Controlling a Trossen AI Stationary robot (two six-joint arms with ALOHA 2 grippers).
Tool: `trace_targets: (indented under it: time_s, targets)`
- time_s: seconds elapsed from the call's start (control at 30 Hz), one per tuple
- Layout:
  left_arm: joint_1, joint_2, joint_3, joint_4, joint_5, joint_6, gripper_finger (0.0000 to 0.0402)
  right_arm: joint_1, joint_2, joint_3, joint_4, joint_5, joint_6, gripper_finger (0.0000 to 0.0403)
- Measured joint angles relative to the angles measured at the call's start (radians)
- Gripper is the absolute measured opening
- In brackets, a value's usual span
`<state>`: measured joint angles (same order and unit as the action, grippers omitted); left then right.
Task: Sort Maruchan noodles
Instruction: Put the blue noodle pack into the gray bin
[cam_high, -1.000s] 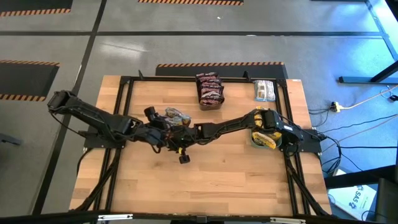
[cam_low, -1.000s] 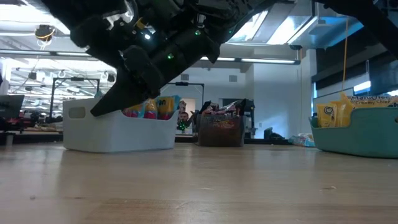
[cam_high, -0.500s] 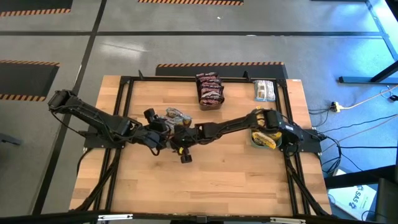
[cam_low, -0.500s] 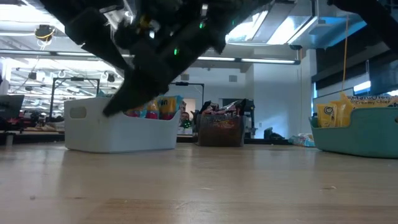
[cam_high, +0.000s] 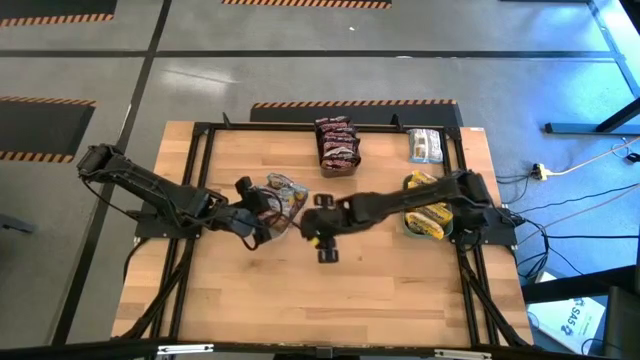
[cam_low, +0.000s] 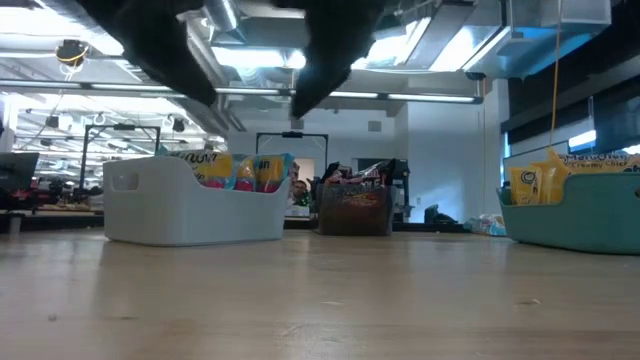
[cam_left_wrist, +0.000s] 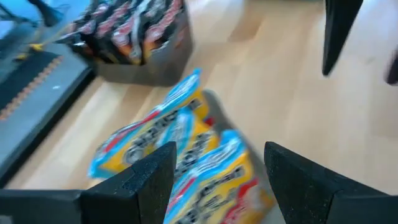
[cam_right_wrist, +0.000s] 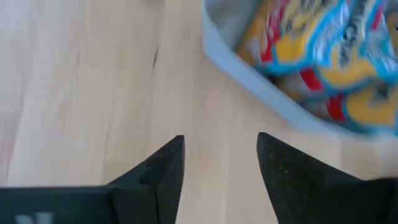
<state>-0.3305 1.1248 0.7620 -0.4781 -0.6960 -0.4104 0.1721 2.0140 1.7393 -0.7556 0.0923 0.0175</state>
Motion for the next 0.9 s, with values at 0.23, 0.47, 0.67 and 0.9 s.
trace_targets:
  time_s: [0.23, 0.47, 0.67, 0.9]
  targets:
    - [0.0, 0.0, 0.0, 0.164, 0.066, -0.002, 0.0237, 0.082, -0.135, -0.091, -0.098, 0.098, 0.087, 0.0182]
    - [-0.008, 0.057, 0.0, 0.398, 0.099, 0.048, 0.0237, 0.083, -0.415, -0.427, 0.043, 0.106, 0.219, 0.0182]
    - [-0.014, 0.165, -0.002, 0.6, 0.119, 0.125, 0.0237, 0.083, -0.685, -0.668, 0.104, 0.206, 0.358, 0.0182]
    - [-0.011, 0.275, -0.002, 0.77, 0.119, 0.151, 0.0237, 0.083, -0.928, -0.772, -0.013, 0.318, 0.535, 0.0182]
